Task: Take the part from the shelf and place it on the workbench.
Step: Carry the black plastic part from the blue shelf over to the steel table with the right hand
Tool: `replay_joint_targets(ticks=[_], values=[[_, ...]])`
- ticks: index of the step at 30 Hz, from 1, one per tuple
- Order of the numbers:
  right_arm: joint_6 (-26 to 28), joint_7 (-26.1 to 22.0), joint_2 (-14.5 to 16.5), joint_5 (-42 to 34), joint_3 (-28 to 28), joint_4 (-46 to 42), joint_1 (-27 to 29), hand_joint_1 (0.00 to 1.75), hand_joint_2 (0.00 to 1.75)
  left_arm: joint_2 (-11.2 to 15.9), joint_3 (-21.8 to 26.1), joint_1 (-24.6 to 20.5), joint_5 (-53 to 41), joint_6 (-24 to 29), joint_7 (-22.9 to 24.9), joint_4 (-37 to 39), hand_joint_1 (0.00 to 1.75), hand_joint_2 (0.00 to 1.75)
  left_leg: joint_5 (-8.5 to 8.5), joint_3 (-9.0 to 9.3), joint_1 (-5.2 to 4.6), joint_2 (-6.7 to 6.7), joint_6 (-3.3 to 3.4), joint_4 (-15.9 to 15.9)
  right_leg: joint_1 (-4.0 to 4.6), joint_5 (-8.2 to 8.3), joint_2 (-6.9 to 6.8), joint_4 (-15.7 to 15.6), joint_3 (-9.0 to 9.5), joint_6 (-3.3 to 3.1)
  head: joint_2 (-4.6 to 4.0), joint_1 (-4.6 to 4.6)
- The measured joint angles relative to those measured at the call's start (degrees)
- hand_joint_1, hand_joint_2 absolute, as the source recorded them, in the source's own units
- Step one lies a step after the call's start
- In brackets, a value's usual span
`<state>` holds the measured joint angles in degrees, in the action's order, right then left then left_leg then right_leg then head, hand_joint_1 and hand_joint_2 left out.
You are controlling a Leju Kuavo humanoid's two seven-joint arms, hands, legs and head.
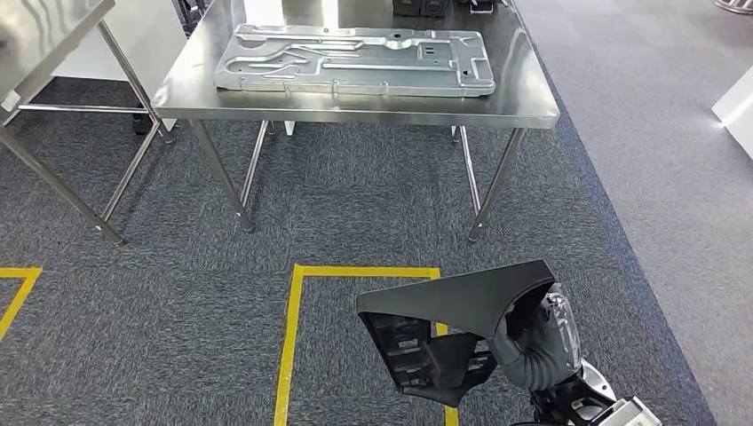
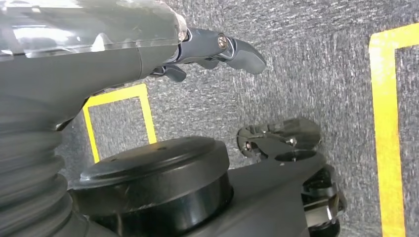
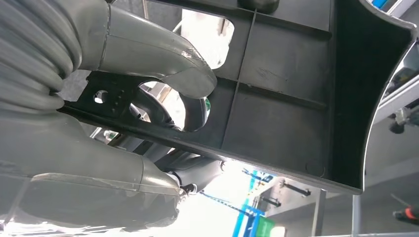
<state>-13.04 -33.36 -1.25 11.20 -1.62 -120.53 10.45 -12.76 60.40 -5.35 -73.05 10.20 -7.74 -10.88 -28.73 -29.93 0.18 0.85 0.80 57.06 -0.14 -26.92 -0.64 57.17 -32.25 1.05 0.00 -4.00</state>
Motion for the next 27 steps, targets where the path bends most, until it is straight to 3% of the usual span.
replay_joint_targets(ticks=[2, 4, 7, 8, 9, 11, 12, 13, 16, 18, 20, 22, 23, 24, 25, 26, 27], values=[[-0.02, -0.17, -0.05, 0.00, 0.01, -0.02, -0.04, 1.75, 1.75, 0.02, 0.01, -0.08, 0.00, -0.01, -0.01, -0.03, 0.00, 1.75, -0.52, 0.44, 0.02, 0.06, -0.68, 0.14, -0.23, -0.15, 0.32, -0.43, 0.59, -0.69, 0.00, -0.01], [-0.02, -0.31, -0.10, 0.00, 0.01, -0.03, -0.22, 1.75, 1.75, 0.03, 0.01, -0.15, -0.01, -0.05, -0.02, -0.08, 0.00, 1.75, -2.32, -1.01, 0.06, -0.13, -1.14, 3.89, -0.55, -0.34, 0.49, -0.99, 1.57, -1.35, 0.00, -0.02], [0.16, -0.43, -0.11, -0.01, 0.01, 0.13, -0.34, 1.75, 1.75, 0.05, 0.05, -0.16, 0.09, -0.27, -0.10, -0.09, 0.00, 1.75, -5.85, -7.98, 0.20, -0.33, -1.44, 15.69, -0.44, -1.34, 0.69, -1.07, 2.77, -1.84, 0.00, -0.04], [0.26, -0.45, -0.11, -0.01, 0.01, 0.21, -0.31, 1.75, 1.75, 0.05, 0.07, -0.23, 0.11, -0.35, -0.13, -0.09, 0.00, 1.75, -5.43, -9.61, 0.20, -0.33, -1.46, 17.50, -0.40, -1.83, 0.82, -1.07, 3.32, -1.85, 0.00, -0.04], [0.37, -0.45, -0.11, -0.01, 0.01, 0.26, -0.30, 1.75, 1.75, 0.06, 0.09, -0.29, 0.12, -0.41, -0.14, -0.09, 0.00, 1.75, -3.78, -10.08, 0.20, -0.34, -1.40, 16.95, -0.37, -2.40, 0.97, -1.07, 4.00, -1.80, 0.00, -0.04], [0.48, -0.46, -0.11, -0.01, -0.01, 0.31, -0.33, 1.75, 1.75, 0.09, 0.11, -0.14, 0.09, -0.43, -0.04, -0.09, 0.00, 1.75, 1.70, -8.17, 0.16, -0.39, -0.97, 10.16, -0.38, -3.76, 1.25, -1.10, 5.62, -1.63, 0.00, -0.03], [0.51, -0.48, -0.11, 0.00, -0.01, 0.35, -0.42, 1.75, 1.75, 0.13, 0.14, 0.02, 0.09, -0.42, 0.02, -0.09, 0.00, 1.75, 3.45, -6.92, 0.01, -0.46, -0.70, 6.73, -0.33, -4.42, 1.41, -1.11, 6.19, -1.41, 0.00, -0.03], [0.52, -0.49, -0.11, 0.01, -0.01, 0.43, -0.50, 1.75, 1.75, 0.17, 0.16, 0.13, 0.09, -0.42, 0.05, -0.09, 0.00, 1.75, 4.11, -5.82, -0.16, -0.51, -0.38, 4.06, -0.34, -4.98, 1.57, -1.12, 6.56, -1.10, 0.00, -0.03], [0.49, -0.49, -0.11, 0.04, -0.01, 0.62, -0.76, 1.75, 1.75, 0.26, 0.22, 0.12, 0.10, -0.37, 0.08, -0.10, 0.00, 1.75, 2.36, -3.87, -0.46, -0.74, 0.69, 1.40, -0.44, -5.27, 1.79, -0.87, 7.43, 0.12, 0.00, -0.03], [0.48, -0.51, -0.11, 0.02, -0.02, 0.68, -1.08, 1.75, 1.75, 0.30, 0.23, 0.14, 0.04, -0.28, 0.08, -0.11, 0.00, 1.75, 1.52, -2.09, -0.22, -0.96, 1.32, 0.51, -0.55, -4.28, 1.45, 2.57, 6.39, 0.73, 0.00, 0.01], [0.60, -0.54, -0.11, 0.03, -0.04, 0.74, -1.28, 1.75, 1.75, 0.30, 0.24, 0.20, -0.07, -0.20, 0.09, -0.13, 0.00, 1.75, 0.33, -0.01, 0.03, -0.99, 1.61, -0.04, -0.68, -4.37, 1.08, 9.58, 1.59, 1.19, 0.00, 0.06], [0.89, -0.58, -0.11, 0.28, -0.04, 0.75, -0.90, 1.75, 1.75, 0.29, 0.23, 0.33, -0.37, -0.31, 0.11, -0.13, 0.00, 1.75, -1.20, 2.06, 0.22, -1.04, 1.65, -0.32, -0.80, -7.06, 0.97, 15.66, -4.53, 1.76, 0.00, 0.06], [1.10, -0.60, -0.11, 0.51, -0.04, 0.75, -0.52, 1.75, 1.75, 0.29, 0.23, 0.47, -0.54, -0.44, 0.11, -0.13, 0.00, 1.75, -2.08, 3.24, 0.32, -1.12, 1.58, -0.49, -0.87, -8.71, 0.95, 16.69, -6.80, 1.96, 0.00, 0.06], [1.32, -0.61, -0.11, 0.76, -0.04, 0.74, -0.09, 1.75, 1.75, 0.29, 0.22, 0.64, -0.69, -0.60, 0.11, -0.13, 0.00, 1.75, -2.99, 4.58, 0.43, -1.19, 1.49, -0.70, -0.92, -9.74, 0.92, 16.16, -8.31, 2.09, 0.00, 0.06], [1.56, -0.61, -0.11, 0.98, -0.04, 0.69, 0.39, 1.75, 1.75, 0.30, 0.20, 0.78, -0.81, -0.78, 0.10, -0.13, 0.00, 1.75, -3.93, 6.06, 0.57, -1.23, 1.37, -0.96, -0.95, -9.47, 0.84, 14.04, -9.03, 2.12, 0.00, 0.06], [1.72, -0.63, -0.10, 1.17, -0.04, 0.60, 0.85, 1.75, 1.75, 0.29, 0.18, 0.86, -0.91, -0.91, 0.08, -0.13, 0.00, 1.75, -4.88, 7.57, 0.71, -1.23, 1.20, -1.29, -0.97, -7.47, 0.67, 10.80, -9.14, 2.11, 0.00, 0.07], [1.81, -0.69, -0.09, 1.31, -0.04, 0.52, 1.29, 1.75, 1.75, 0.30, 0.16, 0.88, -0.98, -1.01, 0.05, -0.13, 0.00, 1.75, -5.82, 9.17, 0.82, -1.22, 0.99, -1.68, -0.99, -3.55, 0.26, 7.44, -8.81, 2.10, 0.00, 0.07]])
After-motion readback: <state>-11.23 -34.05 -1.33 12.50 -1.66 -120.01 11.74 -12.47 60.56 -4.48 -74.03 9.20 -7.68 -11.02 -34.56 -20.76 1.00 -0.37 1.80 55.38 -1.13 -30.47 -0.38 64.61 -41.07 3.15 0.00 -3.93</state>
